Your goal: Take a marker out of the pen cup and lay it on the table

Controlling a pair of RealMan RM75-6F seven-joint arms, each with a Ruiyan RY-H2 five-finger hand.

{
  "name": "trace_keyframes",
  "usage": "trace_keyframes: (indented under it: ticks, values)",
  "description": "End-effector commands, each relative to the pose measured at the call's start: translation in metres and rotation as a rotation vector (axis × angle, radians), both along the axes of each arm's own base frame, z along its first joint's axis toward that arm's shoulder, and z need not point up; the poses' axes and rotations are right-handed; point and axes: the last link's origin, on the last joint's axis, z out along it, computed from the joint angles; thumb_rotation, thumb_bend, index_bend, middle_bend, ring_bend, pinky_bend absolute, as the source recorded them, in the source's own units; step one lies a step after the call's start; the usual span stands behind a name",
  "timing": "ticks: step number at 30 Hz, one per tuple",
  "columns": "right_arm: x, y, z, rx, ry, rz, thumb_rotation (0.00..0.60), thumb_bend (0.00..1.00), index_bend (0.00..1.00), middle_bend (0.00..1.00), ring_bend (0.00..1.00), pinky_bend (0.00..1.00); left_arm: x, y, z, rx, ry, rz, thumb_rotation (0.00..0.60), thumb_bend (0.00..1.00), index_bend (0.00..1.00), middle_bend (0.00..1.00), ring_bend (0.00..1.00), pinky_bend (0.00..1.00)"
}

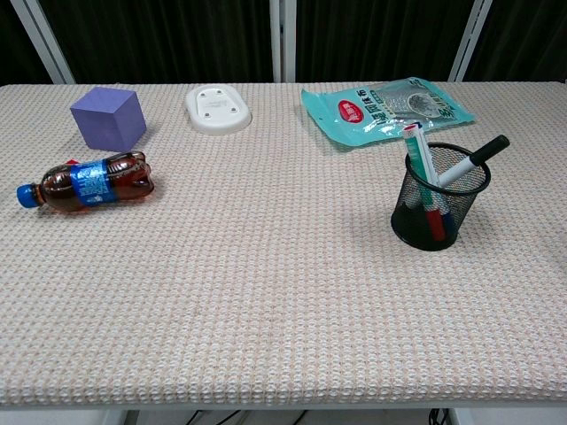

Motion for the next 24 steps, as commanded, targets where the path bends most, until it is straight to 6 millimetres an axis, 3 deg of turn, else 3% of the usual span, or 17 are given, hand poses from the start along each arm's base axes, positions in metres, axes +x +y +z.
trace_keyframes:
  ticks: [1, 12, 24]
  values:
    - [-0.002, -0.001, -0.002, 0.005, 0.000, -0.006, 0.600, 0.08, 0.00, 0.00, 0.00, 0.00, -0.003, 0.002, -0.003, -0.010, -0.005, -0.014, 0.600, 0.22, 0.04, 0.01, 0.00, 0.06]
    - [0.013, -0.006, 0.003, -0.015, -0.013, 0.051, 0.600, 0.09, 0.00, 0.00, 0.00, 0.00, 0.004, 0.003, -0.004, -0.007, 0.001, -0.044, 0.600, 0.22, 0.04, 0.01, 0.00, 0.06]
    - [0.054, -0.037, -0.020, 0.131, -0.027, 0.151, 0.600, 0.08, 0.00, 0.00, 0.00, 0.00, 0.006, -0.003, -0.011, -0.037, -0.039, -0.042, 0.600, 0.22, 0.05, 0.01, 0.00, 0.05]
